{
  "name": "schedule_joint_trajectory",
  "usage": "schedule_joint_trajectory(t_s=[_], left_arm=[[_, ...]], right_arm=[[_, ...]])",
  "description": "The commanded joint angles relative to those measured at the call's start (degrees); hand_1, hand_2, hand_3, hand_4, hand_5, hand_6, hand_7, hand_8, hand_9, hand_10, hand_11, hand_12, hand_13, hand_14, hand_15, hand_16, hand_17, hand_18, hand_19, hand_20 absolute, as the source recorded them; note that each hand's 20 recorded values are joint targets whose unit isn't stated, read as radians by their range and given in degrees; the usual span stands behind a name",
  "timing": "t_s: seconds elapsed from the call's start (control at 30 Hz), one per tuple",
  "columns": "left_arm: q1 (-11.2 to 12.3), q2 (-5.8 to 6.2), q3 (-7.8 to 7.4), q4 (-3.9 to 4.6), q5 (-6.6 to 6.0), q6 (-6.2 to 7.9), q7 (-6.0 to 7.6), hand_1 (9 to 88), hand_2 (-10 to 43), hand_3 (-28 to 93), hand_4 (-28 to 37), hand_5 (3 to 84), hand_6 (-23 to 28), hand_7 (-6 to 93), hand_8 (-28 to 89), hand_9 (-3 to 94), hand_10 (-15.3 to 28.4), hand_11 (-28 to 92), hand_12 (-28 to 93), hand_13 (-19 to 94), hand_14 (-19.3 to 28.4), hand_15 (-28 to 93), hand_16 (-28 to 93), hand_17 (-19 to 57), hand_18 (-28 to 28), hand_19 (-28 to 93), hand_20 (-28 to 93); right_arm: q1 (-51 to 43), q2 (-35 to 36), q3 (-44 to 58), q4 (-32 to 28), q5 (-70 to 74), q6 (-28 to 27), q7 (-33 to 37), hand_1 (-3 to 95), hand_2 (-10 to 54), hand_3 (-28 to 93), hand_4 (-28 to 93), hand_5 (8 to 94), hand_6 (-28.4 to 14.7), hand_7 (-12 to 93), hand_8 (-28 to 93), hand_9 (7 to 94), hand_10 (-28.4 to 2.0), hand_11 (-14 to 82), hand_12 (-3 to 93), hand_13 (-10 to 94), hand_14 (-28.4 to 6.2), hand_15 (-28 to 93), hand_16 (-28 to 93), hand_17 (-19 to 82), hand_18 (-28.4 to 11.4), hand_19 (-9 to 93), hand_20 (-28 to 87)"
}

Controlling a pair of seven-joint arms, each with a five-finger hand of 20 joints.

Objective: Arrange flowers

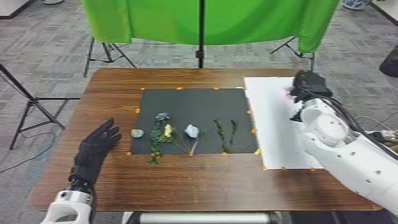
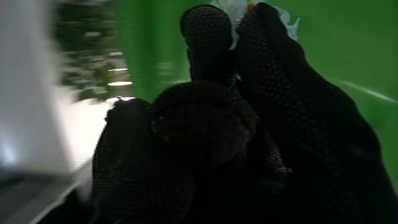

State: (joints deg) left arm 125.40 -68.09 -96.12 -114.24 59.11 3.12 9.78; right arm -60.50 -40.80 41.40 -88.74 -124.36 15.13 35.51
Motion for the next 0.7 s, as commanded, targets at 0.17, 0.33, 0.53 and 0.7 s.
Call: schedule_joint_trajectory(t_s=[0.17,0.33,0.53,0.7], left_arm=[[0.5,-0.01,0.16,0.44,0.37,-0.93,-1.32,28.6,-4.4,63,-20.5,34.1,3.5,5.8,-5,35.4,10.9,9,13,27,15.4,14,4,1.8,14.2,4,18],[0.7,0.05,-0.03,0.39,0.33,-0.91,-1.38,28.6,-4.4,63,-20.4,33.9,3.4,5.8,-5,35.3,10.9,9,13,27,15.4,14,4,1.8,14.2,4,18],[0.4,-0.01,0.12,0.55,0.32,-1.14,-1.53,28.6,-4.4,63,-20.4,33.9,3.4,5.9,-5,35.3,10.8,9,13,27,15.5,14,4,1.8,14.2,4,18],[0.2,0.08,0.17,0.71,0.36,-1.2,-1.12,28.6,-4.4,63,-20.3,33.9,3.5,5.8,-5,35.3,10.8,9,13,27,15.5,14,4,1.8,14.2,4,18]], right_arm=[[10.6,-5.4,-12.6,-7.4,11.0,-14.3,-9.3,63.5,-9.5,53,-15,78.0,-1.0,21,11,92.3,-8.7,9.3,40.2,93,-1.6,55,35,69,-8.3,93,50],[10.5,-5.4,-14.4,-7.4,11.5,-17.4,-10.3,62.5,-9.5,53,-15,77.7,-0.8,21,11,91.8,-8.9,10.3,40.0,93,-1.6,55,35,68,-8.4,93,50],[10.2,-5.6,-14.9,-7.4,11.8,-18.5,-11.0,59.6,-9.5,52,-14,76.2,-1.4,19,10,89.6,-9.5,12.5,37.7,92,-2.2,55,35,67,-8.7,93,50],[10.3,-5.4,-15.0,-7.2,9.7,-18.5,-11.5,58.2,-9.5,50,-14,73.5,-1.5,17,9,87.4,-9.7,14.0,36.5,91,-2.2,55,35,67,-8.6,93,50]])
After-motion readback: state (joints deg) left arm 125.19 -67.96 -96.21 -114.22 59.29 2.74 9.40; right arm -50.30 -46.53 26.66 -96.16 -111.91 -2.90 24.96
